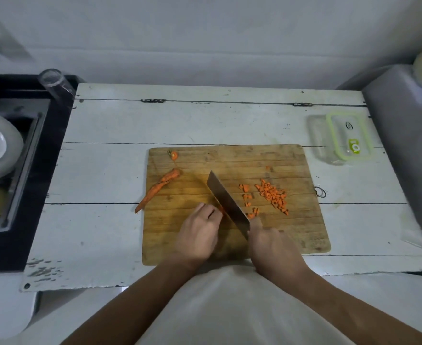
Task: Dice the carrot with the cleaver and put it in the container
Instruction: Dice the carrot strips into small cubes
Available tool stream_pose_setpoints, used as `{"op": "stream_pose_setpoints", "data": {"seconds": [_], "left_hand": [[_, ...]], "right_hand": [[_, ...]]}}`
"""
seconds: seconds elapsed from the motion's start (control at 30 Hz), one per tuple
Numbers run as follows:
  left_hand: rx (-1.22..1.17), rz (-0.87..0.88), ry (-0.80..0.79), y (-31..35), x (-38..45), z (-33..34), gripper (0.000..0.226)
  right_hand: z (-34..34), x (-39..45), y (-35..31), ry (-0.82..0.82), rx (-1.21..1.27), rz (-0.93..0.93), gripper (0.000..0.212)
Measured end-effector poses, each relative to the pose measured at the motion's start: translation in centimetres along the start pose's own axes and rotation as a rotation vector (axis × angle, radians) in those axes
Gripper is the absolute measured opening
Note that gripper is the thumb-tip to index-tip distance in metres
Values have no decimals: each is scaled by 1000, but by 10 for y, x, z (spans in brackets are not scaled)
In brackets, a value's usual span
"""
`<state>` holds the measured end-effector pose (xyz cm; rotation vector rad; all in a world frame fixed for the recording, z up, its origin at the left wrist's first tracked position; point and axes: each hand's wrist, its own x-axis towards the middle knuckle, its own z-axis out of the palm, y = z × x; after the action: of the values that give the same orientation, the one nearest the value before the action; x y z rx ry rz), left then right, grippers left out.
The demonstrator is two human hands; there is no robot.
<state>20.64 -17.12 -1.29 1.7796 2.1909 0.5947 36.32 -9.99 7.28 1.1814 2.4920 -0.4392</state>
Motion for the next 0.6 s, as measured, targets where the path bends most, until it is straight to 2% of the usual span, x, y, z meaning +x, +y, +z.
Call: {"op": "stream_pose_setpoints", "data": {"seconds": [0.1, 0.23, 0.4, 0.5, 0.6], "left_hand": [[-8, 14, 20, 1, 1, -1, 32], [-22, 0, 33, 2, -3, -1, 36], [-86, -31, 67, -3, -6, 1, 23], [-98, 10, 74, -2, 0, 4, 15], [-94, 8, 62, 2, 7, 3, 27]], "right_hand": [[0, 19, -17, 47, -24, -30, 15], [-3, 48, -24, 110, 104, -13, 7], [-11, 41, 19, 148, 158, 110, 16], [-20, 34, 30, 158, 158, 124, 18], [-21, 20, 24, 154, 186, 94, 16]]}}
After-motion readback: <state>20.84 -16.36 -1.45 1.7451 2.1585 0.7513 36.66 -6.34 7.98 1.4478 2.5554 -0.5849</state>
